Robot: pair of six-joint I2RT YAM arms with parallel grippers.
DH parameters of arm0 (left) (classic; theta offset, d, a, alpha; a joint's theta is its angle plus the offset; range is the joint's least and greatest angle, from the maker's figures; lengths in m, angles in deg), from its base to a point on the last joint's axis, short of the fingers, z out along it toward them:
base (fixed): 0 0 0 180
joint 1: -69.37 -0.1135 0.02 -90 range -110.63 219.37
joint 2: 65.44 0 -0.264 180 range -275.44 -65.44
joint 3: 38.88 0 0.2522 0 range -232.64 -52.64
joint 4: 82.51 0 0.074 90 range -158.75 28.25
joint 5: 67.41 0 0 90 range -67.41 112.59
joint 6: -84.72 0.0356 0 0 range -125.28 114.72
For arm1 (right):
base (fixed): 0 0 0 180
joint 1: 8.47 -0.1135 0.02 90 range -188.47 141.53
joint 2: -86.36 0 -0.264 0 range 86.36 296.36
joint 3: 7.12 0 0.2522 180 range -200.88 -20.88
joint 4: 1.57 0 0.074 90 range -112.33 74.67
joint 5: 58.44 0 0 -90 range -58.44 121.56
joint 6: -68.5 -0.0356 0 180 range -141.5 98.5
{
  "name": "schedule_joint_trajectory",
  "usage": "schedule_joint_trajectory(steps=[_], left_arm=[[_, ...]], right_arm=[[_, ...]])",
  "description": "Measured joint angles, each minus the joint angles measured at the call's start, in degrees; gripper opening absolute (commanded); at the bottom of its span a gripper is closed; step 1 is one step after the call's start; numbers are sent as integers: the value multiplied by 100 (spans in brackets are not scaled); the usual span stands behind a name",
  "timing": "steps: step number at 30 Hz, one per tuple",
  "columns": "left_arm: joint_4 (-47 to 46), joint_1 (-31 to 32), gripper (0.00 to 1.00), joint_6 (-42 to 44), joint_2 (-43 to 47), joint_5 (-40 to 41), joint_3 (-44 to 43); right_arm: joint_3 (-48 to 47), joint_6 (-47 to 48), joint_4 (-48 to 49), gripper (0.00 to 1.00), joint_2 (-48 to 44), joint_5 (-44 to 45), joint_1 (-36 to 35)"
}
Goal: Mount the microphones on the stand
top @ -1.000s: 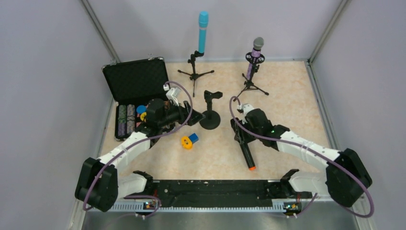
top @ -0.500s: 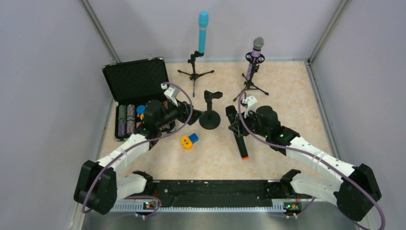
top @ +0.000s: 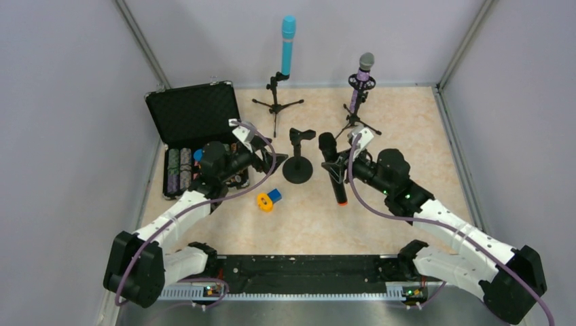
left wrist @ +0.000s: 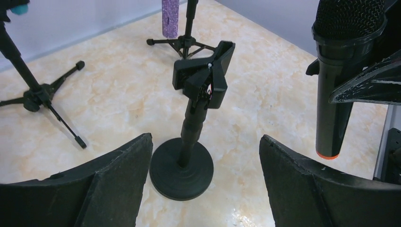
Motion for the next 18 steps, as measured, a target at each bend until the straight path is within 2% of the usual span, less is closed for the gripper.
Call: schedule_joint_trajectory(steps=[10,18], left_arm=[[39,0,88,420,0,-258,-284],[22,0,88,619,0,-632,-282]], right_arm=[[-280,-199,470,0,190,13,0],[-717,-750,654,0,645,-990,378]])
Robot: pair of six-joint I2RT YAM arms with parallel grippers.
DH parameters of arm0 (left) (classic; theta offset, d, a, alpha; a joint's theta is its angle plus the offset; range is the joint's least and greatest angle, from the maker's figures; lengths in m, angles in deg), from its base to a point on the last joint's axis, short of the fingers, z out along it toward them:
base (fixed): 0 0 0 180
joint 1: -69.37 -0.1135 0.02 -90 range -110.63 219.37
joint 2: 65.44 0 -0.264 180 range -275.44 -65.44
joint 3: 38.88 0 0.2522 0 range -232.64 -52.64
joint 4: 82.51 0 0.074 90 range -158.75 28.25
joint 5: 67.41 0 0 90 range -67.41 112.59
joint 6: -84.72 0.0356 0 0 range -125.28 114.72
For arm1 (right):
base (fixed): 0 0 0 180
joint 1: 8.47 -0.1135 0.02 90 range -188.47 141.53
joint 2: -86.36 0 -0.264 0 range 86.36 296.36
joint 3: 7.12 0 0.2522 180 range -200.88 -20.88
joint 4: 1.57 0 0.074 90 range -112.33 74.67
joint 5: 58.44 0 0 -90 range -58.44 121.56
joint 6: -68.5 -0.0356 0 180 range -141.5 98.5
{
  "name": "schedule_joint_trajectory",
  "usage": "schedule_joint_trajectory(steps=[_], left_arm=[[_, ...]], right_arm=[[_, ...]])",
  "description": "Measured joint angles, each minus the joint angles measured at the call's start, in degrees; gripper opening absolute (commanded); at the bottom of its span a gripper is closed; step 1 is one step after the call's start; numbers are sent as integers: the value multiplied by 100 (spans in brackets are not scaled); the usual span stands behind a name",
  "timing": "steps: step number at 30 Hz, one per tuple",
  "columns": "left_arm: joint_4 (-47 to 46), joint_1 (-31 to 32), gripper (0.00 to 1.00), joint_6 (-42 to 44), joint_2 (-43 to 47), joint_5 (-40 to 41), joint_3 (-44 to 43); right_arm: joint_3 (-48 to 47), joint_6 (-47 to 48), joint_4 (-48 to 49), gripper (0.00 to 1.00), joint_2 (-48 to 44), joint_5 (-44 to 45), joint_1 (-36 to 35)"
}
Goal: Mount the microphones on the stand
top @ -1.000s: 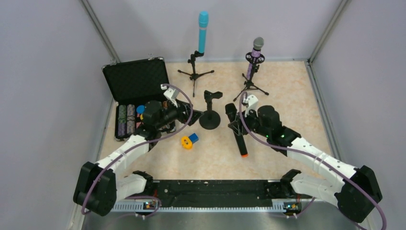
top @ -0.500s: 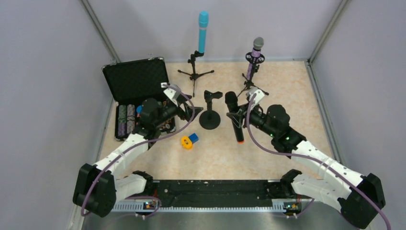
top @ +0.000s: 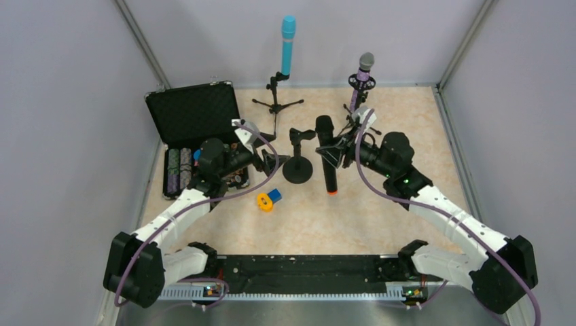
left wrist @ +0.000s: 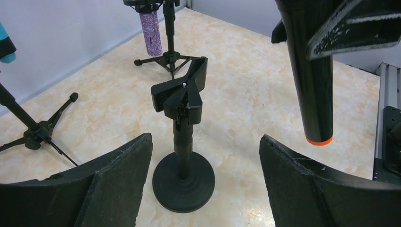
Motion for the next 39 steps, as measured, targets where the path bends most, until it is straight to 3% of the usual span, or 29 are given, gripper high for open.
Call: schedule_joint_trajectory(steps=[10,22,30,39], left_arm=[[-20,0,87,122,13,44,81],[-22,-2,88,186,-7,164,72],[-83,-81,88,96,-157,28,-57],[-391,-286,92,83,-317,-651,-483]], right_arm=[[20,-780,719,0,-7,-944,643],[748,-2511,2529,0,251,-2024,1849],[796,-2365,2636,0,262,-2050,1869],[675,-1711,2457,0,275,-1917,1869]])
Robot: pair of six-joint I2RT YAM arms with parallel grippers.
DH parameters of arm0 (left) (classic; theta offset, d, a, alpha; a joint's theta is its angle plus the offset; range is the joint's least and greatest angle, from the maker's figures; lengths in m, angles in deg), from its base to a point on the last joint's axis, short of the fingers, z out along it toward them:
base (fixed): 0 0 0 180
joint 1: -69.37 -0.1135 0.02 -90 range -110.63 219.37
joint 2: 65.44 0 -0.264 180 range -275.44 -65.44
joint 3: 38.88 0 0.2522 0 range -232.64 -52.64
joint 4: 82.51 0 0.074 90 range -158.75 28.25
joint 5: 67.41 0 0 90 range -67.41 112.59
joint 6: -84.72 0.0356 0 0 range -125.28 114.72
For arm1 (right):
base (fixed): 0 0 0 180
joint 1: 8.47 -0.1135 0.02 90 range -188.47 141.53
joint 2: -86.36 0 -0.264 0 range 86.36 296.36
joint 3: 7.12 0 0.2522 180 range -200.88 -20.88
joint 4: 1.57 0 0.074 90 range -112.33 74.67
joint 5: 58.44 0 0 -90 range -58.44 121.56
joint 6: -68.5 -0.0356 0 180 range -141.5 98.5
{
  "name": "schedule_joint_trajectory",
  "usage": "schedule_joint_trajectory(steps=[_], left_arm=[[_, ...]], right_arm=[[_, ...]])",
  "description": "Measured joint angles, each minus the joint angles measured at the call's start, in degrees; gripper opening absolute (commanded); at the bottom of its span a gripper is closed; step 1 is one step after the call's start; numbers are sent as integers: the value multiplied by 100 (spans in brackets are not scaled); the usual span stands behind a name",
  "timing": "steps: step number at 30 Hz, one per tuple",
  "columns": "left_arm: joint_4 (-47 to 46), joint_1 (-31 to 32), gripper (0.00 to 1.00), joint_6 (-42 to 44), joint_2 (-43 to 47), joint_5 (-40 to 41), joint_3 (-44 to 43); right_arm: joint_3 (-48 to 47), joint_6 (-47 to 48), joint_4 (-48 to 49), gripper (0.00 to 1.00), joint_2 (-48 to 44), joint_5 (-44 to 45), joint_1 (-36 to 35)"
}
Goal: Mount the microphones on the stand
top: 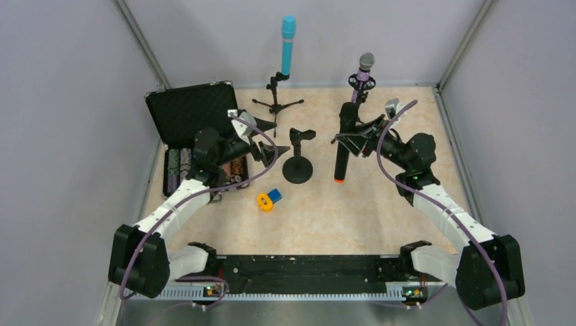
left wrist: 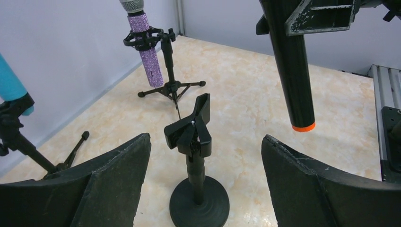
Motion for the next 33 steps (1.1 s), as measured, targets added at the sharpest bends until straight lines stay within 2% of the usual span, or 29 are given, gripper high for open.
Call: schedule_joint_trajectory(steps=[9,16,21,26,33], left_arm=[[-560,-74,99,131,-693,-833,-452],[-1624,-92,99,50,-1899,-1381,-975],[-2872,-153,99,-535,-2868,-1650,-1261],[-4203,-219,97,-1513,-3556,-1923,-1484],[-5058,-243,95,-2549,-3858,-2225,-1751]], right_arm=[[7,595,522,0,101,310,0],[-2,872,804,0,608,417,0],[-122,994,973,0,831,396,0],[-367,1097,1126,0,951,350,0],[-527,1189,1274,0,1117,332,-2]])
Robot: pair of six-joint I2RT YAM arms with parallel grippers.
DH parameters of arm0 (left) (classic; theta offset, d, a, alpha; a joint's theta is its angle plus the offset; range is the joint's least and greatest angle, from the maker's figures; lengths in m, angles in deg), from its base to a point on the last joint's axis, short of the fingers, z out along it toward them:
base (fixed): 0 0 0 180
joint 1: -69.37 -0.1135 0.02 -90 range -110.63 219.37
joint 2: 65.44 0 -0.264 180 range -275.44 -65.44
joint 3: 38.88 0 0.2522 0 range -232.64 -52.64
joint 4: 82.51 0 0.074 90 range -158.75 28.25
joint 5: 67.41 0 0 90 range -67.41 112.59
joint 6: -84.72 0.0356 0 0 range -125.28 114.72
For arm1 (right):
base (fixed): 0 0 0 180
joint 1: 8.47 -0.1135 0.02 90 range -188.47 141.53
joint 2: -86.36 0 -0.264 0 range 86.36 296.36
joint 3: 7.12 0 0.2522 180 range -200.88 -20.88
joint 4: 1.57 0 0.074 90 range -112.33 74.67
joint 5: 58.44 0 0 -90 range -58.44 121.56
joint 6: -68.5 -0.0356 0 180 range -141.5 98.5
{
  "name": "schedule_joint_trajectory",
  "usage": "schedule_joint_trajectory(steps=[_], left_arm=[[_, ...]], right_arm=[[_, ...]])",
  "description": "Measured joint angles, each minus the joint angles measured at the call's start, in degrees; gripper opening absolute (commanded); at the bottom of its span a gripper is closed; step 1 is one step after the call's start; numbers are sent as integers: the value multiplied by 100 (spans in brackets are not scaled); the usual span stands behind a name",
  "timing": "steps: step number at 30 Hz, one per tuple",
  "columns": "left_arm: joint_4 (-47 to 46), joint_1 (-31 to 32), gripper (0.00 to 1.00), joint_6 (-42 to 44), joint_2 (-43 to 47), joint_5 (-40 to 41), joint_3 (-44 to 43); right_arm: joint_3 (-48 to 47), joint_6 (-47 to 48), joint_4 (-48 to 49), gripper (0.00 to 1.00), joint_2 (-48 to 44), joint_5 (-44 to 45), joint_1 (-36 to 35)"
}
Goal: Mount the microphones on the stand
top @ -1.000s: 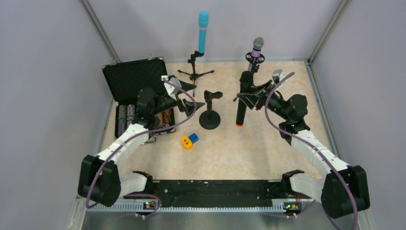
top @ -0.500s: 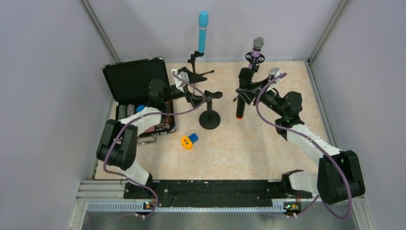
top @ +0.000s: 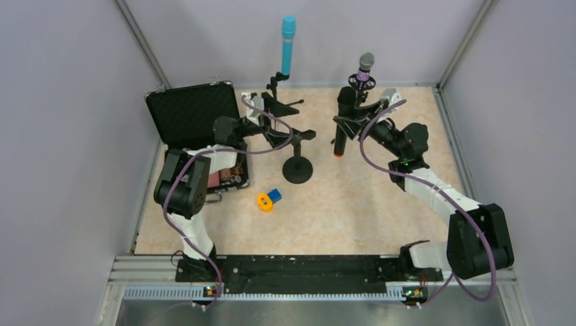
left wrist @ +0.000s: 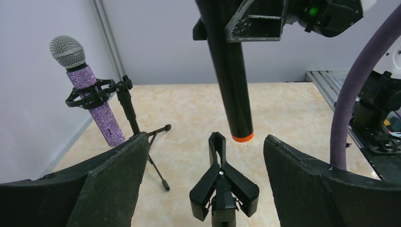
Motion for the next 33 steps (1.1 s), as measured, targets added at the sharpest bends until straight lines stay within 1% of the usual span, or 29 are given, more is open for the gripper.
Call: schedule_joint_trajectory(steps=[4,8,11,16,20,22,25,33], left_arm=[[-63,2,94,-61,0,-92,0],[343,0,95,201,15,-81,26],[1069,2,96,662,122,-28,85],[2892,37,95,1888,555,192,76],[3633,74,92,2498,678,234,22],[3821,83,92,2649,675,221,17],[3862,83,92,2734,675,192,17],[3495,83,93,2649,675,55,24]], right_arm=[[-44,79,24,0,173,26,-50],[-273,219,-7,0,365,98,-160],[-466,334,-15,0,507,138,-245],[-616,426,13,0,688,201,-280],[-654,428,61,0,848,223,-313],[-697,424,83,0,953,223,-339],[-721,415,92,0,1034,214,-372],[-756,374,164,0,1038,175,-435]])
